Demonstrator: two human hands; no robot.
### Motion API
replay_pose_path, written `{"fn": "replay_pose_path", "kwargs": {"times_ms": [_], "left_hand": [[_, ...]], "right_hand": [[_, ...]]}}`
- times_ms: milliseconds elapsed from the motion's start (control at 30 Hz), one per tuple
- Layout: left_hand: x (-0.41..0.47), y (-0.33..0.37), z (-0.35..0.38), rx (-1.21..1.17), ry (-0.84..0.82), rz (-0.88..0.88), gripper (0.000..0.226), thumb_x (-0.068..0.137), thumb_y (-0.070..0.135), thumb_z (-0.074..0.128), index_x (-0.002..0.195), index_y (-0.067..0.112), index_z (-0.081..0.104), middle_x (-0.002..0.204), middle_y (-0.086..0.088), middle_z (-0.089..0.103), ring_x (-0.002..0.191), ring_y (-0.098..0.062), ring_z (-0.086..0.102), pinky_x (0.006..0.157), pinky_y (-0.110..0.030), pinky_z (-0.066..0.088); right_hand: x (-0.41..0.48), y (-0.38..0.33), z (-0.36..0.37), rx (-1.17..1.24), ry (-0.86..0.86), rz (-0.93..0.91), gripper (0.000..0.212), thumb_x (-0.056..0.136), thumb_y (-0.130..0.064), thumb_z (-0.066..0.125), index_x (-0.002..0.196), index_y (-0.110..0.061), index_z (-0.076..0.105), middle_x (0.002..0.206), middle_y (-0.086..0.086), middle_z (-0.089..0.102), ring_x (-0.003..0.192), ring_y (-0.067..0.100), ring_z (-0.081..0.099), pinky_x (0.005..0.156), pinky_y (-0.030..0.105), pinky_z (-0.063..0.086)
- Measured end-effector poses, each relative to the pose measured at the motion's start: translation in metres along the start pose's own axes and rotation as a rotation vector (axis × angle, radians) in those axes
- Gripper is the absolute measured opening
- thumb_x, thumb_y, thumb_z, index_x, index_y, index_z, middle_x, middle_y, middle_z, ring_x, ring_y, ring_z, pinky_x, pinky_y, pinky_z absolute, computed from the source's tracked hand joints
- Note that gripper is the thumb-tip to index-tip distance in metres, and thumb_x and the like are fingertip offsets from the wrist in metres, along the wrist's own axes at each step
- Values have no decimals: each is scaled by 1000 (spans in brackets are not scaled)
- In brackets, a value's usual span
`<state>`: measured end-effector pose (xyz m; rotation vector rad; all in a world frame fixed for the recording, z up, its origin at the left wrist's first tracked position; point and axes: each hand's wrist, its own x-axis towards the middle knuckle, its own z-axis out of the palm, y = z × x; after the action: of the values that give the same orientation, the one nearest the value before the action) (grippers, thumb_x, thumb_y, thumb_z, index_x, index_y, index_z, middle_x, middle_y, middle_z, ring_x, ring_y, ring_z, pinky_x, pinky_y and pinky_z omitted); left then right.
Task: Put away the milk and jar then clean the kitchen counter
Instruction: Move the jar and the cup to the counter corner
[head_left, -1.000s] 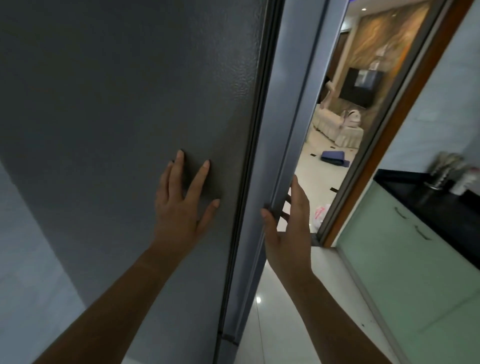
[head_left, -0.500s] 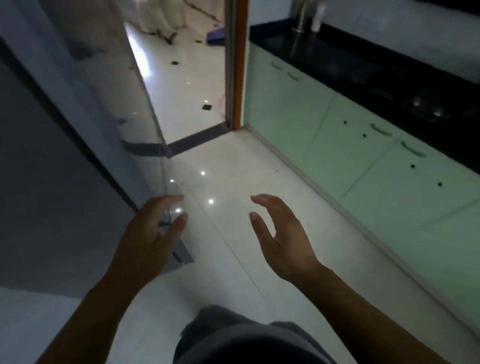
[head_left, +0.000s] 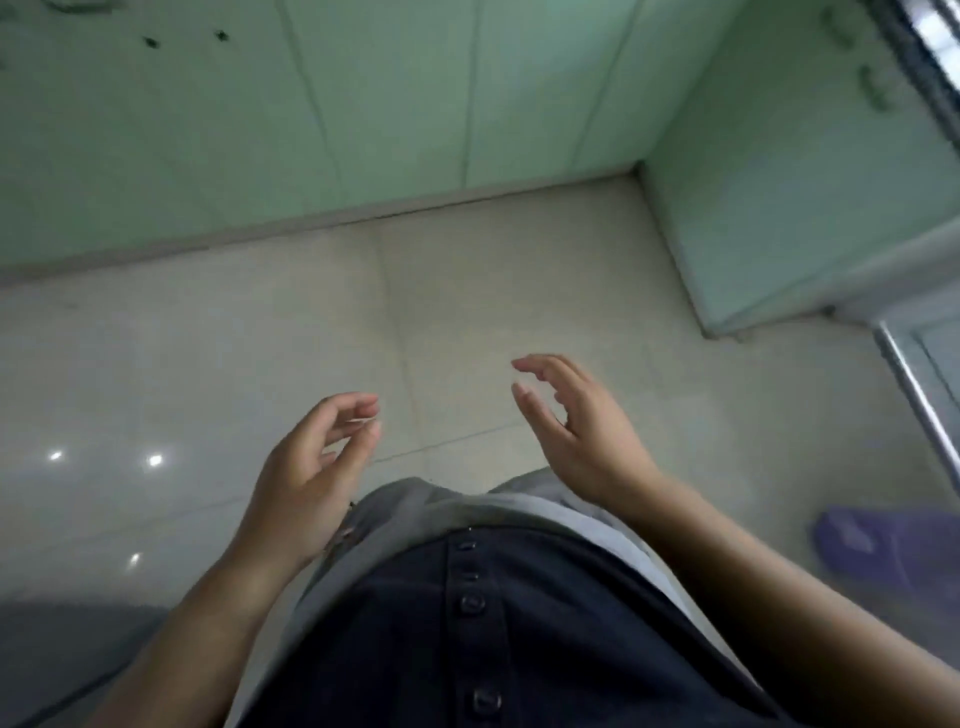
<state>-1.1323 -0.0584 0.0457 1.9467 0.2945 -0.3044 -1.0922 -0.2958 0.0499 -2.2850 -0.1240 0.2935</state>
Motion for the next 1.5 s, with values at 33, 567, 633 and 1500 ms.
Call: {"fn": "replay_pose_path", "kwargs": {"times_ms": [33, 567, 633, 1500], "left_hand": [[14, 12, 17, 11, -66, 19, 13, 91, 35, 56, 101, 42, 60, 107, 26, 64, 104, 10, 55, 78, -8, 41], [284, 145, 132, 165, -407, 144, 14, 91, 31, 54, 100, 38, 60, 105, 17, 64, 94, 13, 56, 72, -1, 39], [329, 171, 131, 205, -422, 152, 13, 91, 35, 54, 100, 41, 59, 106, 19, 63, 95, 15, 54, 75, -8, 40], [756, 393, 206, 199, -119, 70, 24, 92, 40, 52, 112, 31, 59, 109, 22, 59, 98, 18, 49, 77, -4, 37]], "right_hand": [[-6, 14, -14, 15, 51, 57, 43, 93, -46, 39, 124, -19, 53, 126, -8, 54, 113, 1, 47, 92, 17, 37], [152, 116, -132, 141, 348, 322, 37, 93, -43, 41, 116, -20, 57, 112, -13, 53, 108, 3, 50, 94, 26, 42], [202, 115, -158, 150, 341, 312, 39, 92, -46, 40, 116, -20, 57, 113, -12, 54, 108, 4, 51, 94, 29, 43], [728, 168, -422, 127, 101, -54, 47, 87, -54, 37, 113, -21, 59, 115, -9, 56, 103, 3, 54, 85, 24, 47]]}}
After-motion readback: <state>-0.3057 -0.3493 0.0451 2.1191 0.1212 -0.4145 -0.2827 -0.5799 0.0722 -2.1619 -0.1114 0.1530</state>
